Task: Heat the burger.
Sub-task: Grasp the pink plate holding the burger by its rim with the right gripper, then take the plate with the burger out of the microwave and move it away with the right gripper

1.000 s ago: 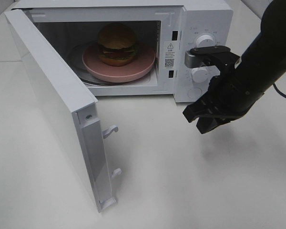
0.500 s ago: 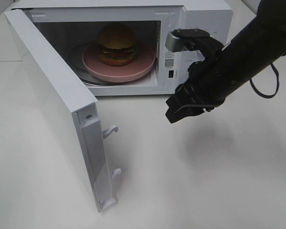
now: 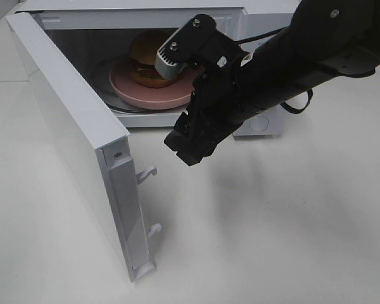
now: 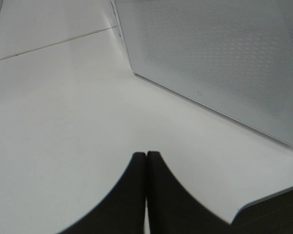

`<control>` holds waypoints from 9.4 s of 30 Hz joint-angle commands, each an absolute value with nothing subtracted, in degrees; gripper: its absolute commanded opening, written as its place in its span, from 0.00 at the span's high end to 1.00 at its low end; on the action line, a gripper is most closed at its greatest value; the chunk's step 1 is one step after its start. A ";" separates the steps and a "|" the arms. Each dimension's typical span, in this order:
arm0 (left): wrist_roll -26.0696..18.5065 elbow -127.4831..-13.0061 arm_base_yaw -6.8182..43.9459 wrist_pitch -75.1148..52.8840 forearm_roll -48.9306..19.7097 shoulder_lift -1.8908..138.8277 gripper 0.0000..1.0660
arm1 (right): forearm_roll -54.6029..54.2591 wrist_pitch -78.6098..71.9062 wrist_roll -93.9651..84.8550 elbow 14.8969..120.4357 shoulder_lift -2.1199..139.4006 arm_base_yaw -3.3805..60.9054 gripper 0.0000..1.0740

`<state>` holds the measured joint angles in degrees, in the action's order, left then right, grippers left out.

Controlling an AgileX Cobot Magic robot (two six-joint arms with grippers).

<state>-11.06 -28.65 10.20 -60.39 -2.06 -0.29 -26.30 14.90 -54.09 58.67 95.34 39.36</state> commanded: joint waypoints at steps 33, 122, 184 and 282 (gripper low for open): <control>-10.71 -28.48 9.97 -59.64 -2.52 -1.49 1.00 | -2.41 12.83 -60.16 87.55 118.89 42.80 0.39; -10.71 -28.48 9.97 -59.64 -2.52 -1.49 1.00 | 7.22 2.92 -54.20 91.04 130.00 35.98 0.40; -10.54 -28.48 9.97 -59.64 -2.41 -1.49 1.00 | 7.39 7.91 -58.16 90.99 126.39 36.15 1.00; -10.54 -28.48 9.97 -59.64 -2.46 -1.49 1.00 | 9.11 2.06 -69.67 24.87 73.80 35.98 1.00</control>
<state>-10.89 -28.65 10.20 -60.33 -2.12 -0.29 8.94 5.39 -69.61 24.52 75.00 36.38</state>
